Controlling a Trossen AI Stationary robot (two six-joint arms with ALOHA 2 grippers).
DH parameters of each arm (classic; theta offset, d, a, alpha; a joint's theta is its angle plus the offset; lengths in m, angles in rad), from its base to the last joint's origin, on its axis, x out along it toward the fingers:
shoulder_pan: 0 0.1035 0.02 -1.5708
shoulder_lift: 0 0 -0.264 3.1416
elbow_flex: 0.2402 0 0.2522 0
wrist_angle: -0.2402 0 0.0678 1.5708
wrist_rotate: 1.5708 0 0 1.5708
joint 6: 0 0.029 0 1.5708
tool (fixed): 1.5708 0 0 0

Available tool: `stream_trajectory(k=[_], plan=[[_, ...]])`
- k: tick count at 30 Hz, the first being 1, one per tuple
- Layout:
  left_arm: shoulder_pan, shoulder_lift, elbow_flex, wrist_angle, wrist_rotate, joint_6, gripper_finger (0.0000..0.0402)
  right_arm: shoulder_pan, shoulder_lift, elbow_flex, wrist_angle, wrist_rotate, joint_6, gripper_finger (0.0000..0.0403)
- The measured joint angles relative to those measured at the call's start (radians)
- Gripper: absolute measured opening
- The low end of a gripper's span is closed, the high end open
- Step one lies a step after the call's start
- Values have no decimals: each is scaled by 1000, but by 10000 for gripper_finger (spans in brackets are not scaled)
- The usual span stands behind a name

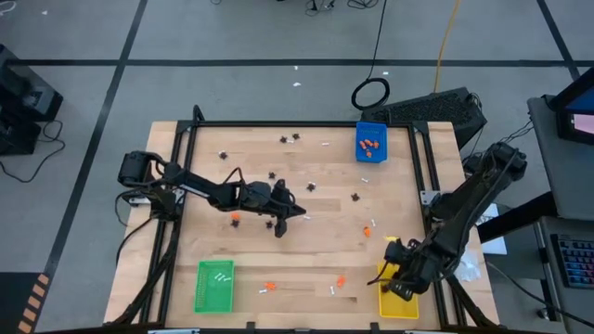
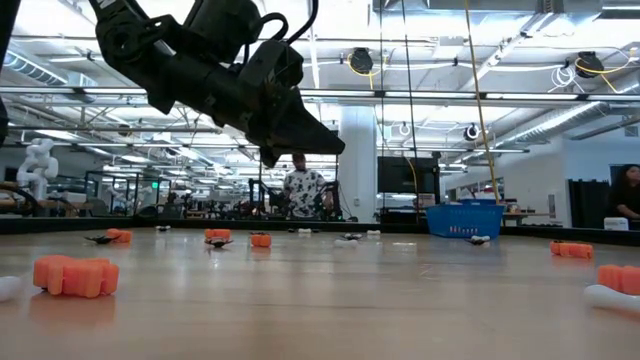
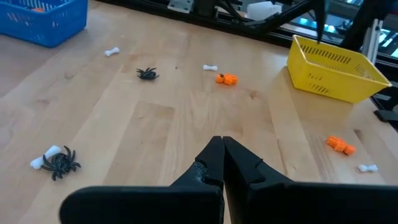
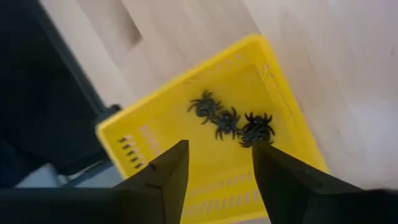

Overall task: Sort Halloween decoration
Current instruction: Put the white bone toy into the green bin

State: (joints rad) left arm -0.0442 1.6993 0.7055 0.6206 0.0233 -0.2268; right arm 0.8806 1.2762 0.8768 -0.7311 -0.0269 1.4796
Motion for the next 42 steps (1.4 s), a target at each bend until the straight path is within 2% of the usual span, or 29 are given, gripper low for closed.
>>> stream_trajectory(k=[6,11,19,25,29,37,42], plan=[[-38,0,0,0,-17,25,0,-67,-96,0,14,36,-131,158],[-78,-29,1,-11,-19,26,0,-201,-154,1,-64,116,-275,156],[-193,-185,1,-300,-87,26,0,-488,-139,1,-212,218,-620,155],[-325,-330,0,-500,-225,-9,0,-724,-93,1,-234,266,-807,155],[-402,-351,0,-528,-317,-23,0,-860,-26,0,-220,265,-948,155],[-482,-320,0,-536,-317,-31,0,-1075,140,0,-104,262,-1309,155],[-505,-317,0,-530,-318,-47,0,-1194,186,0,-62,230,-1424,155]])
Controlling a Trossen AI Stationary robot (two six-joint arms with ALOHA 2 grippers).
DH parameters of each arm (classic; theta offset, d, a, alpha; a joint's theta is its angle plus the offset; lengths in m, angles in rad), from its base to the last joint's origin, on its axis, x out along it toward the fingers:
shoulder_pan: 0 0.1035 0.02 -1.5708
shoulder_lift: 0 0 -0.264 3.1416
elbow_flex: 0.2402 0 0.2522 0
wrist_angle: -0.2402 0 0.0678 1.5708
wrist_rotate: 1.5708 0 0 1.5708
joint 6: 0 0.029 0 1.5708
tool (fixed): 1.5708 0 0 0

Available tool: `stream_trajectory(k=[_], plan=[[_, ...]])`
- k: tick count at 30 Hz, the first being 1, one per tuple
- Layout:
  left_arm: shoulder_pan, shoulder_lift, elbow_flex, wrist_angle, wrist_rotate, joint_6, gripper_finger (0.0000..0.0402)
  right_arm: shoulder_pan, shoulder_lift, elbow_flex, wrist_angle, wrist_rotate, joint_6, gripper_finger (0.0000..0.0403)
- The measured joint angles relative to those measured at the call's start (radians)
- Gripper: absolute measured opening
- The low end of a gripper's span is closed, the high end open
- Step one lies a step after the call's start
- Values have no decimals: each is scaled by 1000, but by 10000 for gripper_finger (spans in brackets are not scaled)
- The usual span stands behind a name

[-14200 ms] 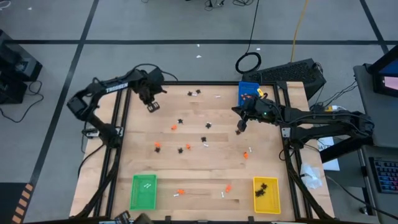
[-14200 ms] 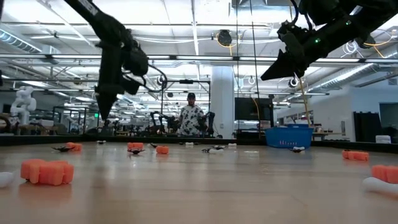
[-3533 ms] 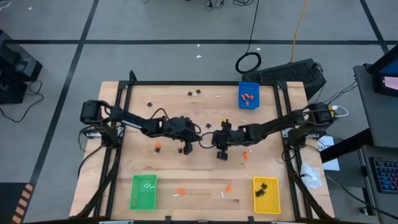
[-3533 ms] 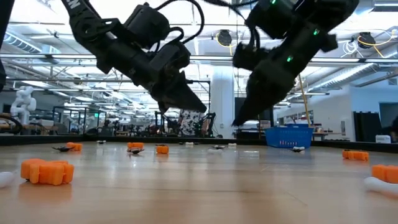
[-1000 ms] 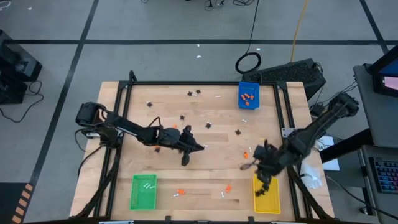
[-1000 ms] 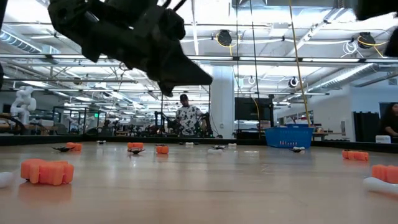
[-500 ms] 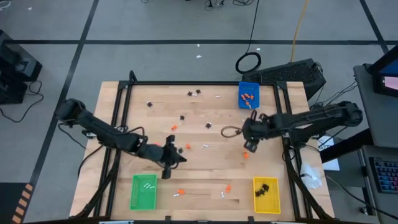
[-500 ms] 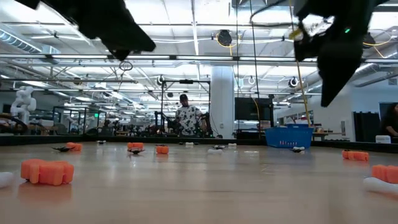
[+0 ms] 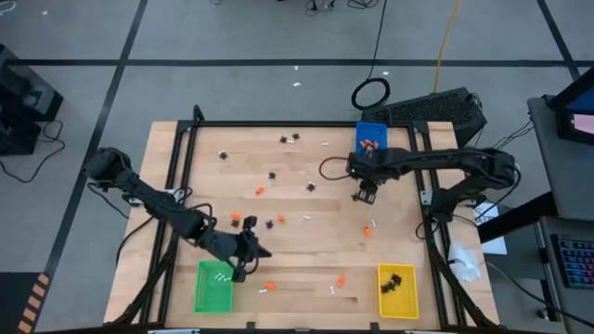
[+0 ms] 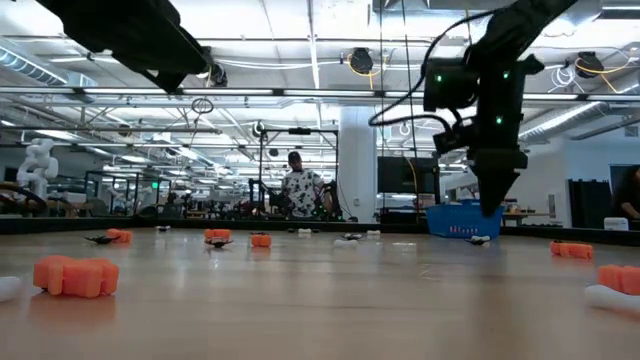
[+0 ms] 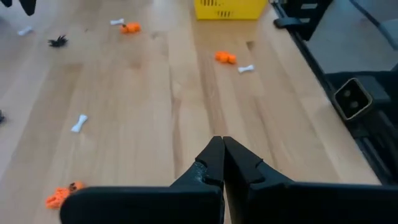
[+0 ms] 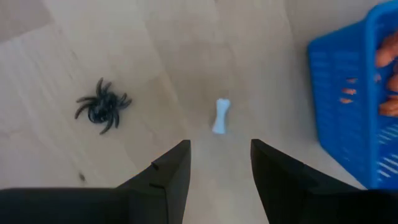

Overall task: Sort Halloween decoration
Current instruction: Put the white bone toy into the green bin

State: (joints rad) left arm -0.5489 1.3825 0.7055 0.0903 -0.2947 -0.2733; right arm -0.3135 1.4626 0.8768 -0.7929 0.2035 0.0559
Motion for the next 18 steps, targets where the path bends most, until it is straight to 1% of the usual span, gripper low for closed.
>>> stream_trajectory(k=[4,7,11,18], plan=[[-14,0,0,-2,-28,-10,0,-68,4,-42,42,-74,-52,155],[-24,0,0,-2,-43,-10,0,-99,-13,-104,100,-82,-71,155],[-29,0,0,1,-59,-10,0,-132,-48,-178,244,-103,-72,155],[-29,0,0,9,-62,-11,0,-168,-72,-266,367,-112,-76,155]])
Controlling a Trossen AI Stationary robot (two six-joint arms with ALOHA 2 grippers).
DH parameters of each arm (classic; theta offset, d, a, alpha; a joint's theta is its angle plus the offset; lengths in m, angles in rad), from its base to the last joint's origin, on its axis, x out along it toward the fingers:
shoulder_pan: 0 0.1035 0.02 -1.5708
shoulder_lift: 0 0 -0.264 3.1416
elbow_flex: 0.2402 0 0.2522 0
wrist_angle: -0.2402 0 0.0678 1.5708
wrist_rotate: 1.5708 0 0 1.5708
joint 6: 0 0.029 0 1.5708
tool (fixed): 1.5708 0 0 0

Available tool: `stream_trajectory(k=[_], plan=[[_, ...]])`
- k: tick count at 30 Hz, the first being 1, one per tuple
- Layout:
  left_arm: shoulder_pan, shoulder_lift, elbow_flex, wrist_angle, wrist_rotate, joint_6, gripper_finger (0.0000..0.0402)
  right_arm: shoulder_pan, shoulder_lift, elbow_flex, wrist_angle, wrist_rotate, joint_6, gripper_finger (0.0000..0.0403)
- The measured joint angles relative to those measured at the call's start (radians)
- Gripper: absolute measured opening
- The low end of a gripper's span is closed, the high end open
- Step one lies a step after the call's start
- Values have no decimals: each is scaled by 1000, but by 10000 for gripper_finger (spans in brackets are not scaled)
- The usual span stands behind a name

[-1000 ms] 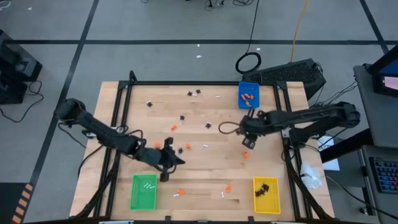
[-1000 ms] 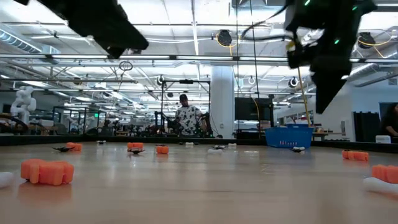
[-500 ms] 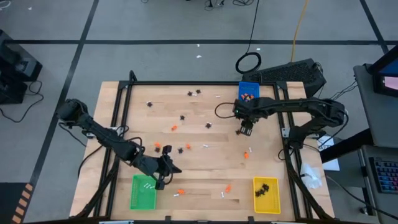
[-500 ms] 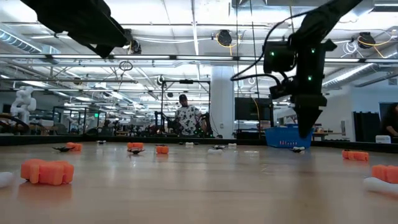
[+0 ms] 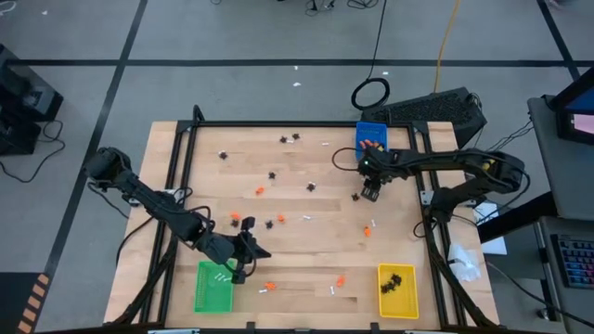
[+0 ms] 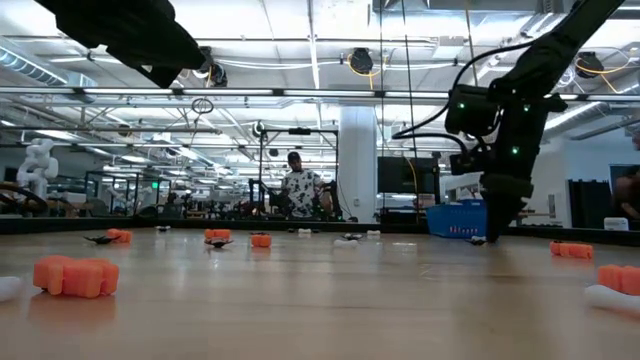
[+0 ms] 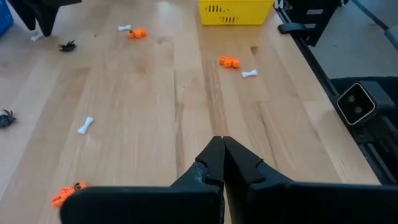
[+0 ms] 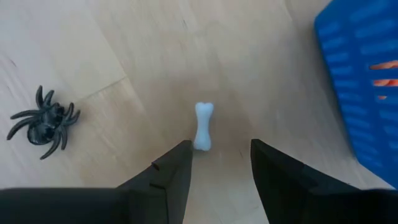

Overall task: Sort Halloween decoration
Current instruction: Put the white bone toy into the green bin

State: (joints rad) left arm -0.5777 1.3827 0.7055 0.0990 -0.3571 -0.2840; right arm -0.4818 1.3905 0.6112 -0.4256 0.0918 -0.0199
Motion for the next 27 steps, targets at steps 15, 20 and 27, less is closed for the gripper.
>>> stream_trajectory(k=[15,20,27], plan=[[0,0,0,-1,-15,-1,0,-10,2,-34,106,-47,2,71],[0,24,0,44,-16,-3,0,-7,3,-33,92,-51,1,12],[2,131,0,172,-31,0,0,33,0,-34,101,-52,14,10]])
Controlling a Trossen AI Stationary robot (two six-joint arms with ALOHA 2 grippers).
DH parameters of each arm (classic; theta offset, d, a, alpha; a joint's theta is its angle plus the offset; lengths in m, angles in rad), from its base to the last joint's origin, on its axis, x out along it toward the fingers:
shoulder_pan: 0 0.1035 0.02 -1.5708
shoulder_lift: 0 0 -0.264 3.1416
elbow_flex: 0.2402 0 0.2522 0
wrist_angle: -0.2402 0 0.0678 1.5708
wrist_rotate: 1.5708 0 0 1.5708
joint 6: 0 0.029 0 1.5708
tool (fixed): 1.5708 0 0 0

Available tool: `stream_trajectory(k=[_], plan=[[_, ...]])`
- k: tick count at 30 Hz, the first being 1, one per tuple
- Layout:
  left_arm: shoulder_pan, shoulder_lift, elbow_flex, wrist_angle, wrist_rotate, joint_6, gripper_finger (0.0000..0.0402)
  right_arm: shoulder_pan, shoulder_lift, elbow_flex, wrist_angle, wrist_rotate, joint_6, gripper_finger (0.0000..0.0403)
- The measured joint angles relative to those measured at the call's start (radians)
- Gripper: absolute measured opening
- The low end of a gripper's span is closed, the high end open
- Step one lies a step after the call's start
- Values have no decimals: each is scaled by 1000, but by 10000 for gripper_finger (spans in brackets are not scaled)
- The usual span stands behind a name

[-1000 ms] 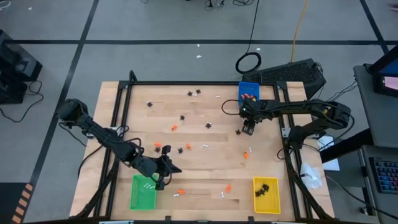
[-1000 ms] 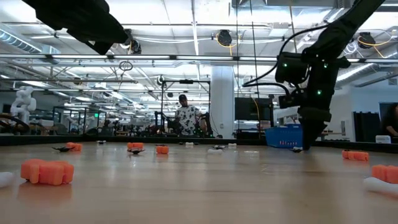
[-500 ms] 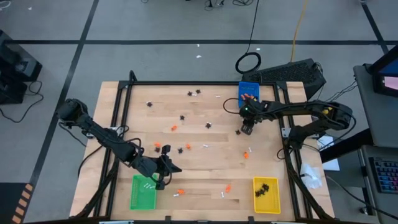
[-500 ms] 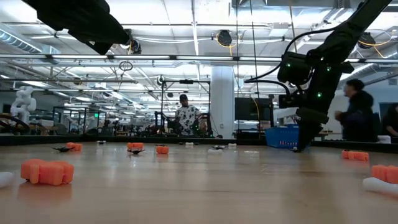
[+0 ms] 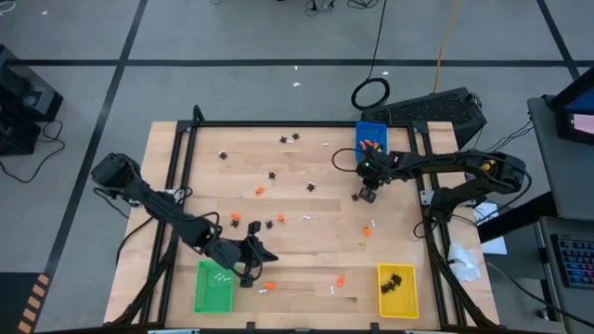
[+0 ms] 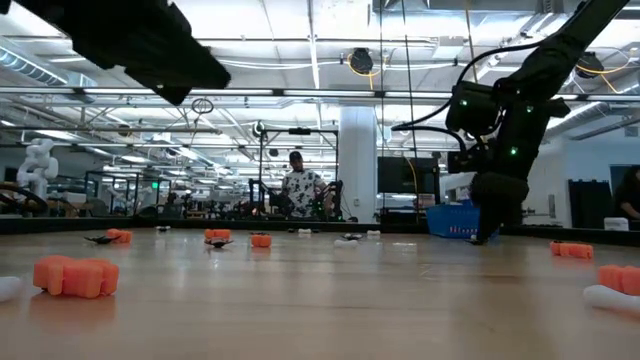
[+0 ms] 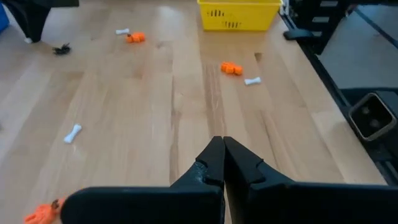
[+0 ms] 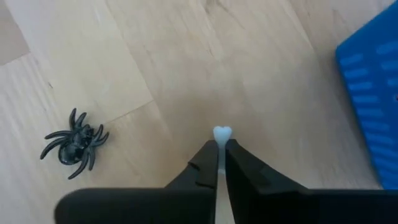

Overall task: Sort Halloween decoration
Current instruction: Put the white bone toy into the green bin

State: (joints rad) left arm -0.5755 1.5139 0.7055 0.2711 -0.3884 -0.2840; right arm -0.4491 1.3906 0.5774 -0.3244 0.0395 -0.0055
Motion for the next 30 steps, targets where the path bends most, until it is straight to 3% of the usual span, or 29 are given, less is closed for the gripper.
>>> stream_trajectory(k=[8,14,22,30], plan=[[0,23,0,27,-178,-78,0,129,-63,-5,7,-15,57,5],[44,19,0,27,-190,-199,0,314,-85,-5,55,97,109,5],[162,22,0,76,-105,-286,14,583,-80,-3,280,291,59,6],[252,94,0,280,19,-287,100,760,-80,8,456,462,-53,6]])
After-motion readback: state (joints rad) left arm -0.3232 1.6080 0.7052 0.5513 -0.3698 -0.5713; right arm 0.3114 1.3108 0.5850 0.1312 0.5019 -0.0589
